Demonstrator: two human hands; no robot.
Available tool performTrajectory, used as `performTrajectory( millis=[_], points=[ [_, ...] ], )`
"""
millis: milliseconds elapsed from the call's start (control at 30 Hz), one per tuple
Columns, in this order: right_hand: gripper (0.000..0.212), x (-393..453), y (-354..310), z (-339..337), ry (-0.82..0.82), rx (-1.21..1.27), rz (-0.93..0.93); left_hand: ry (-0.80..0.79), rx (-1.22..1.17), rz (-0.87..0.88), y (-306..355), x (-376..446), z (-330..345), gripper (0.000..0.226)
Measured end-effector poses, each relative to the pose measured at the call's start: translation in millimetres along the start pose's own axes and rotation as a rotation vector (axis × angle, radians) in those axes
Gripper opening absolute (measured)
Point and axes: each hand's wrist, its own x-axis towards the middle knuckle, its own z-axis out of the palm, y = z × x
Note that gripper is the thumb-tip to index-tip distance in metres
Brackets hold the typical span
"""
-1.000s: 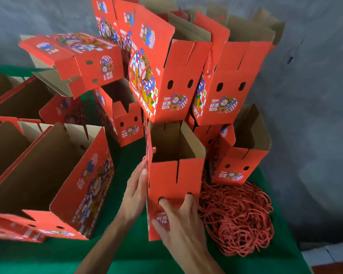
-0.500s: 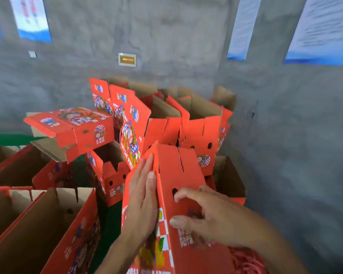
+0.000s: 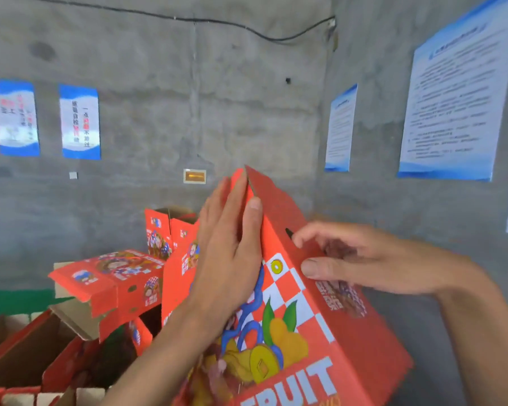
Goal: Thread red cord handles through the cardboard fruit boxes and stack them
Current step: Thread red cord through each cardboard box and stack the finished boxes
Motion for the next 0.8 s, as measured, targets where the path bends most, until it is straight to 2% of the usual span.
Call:
performTrajectory(
  millis=[67, 167, 233, 367, 533, 633, 800],
  points=[
    [0.047, 6.0, -12.1, -23.6, 0.056, -0.015, -0.052, 0.043, 0.016, 0.084, 13.4, 29.7, -5.5, 0.057],
    [0.034, 22.7, -21.4, -49.1, 0.161, -0.015, -0.129, 0.116, 0.099, 0.25, 21.9, 72.7, -11.1, 0.059],
    [0.03, 40.5, -20.6, -54.0, 0.223, 0.016, -0.154, 0.143, 0.128, 0.288, 16.6, 93.7, -9.1, 0.057],
    [0.026, 91.2, -0.6, -39.5, 0.378, -0.071, -0.184, 0.136, 0.086, 0.256, -17.4, 112.6, 9.6, 0.054],
    [0.031, 151.9, 45.9, 0.0, 0.523, -0.055, -0.08, 0.099, 0.005, 0.138, -74.3, 115.6, 35.9, 0.052],
    [0.041, 184.0, 72.4, 31.5, 0.625, -0.187, -0.022, 0.072, 0.007, 0.088, -104.7, 115.4, 46.7, 0.054],
    [0.058, 221.4, 103.2, 74.4, 0.625, -0.381, 0.101, -0.01, -0.085, -0.041, -146.7, 109.3, 58.3, 0.064]
  ],
)
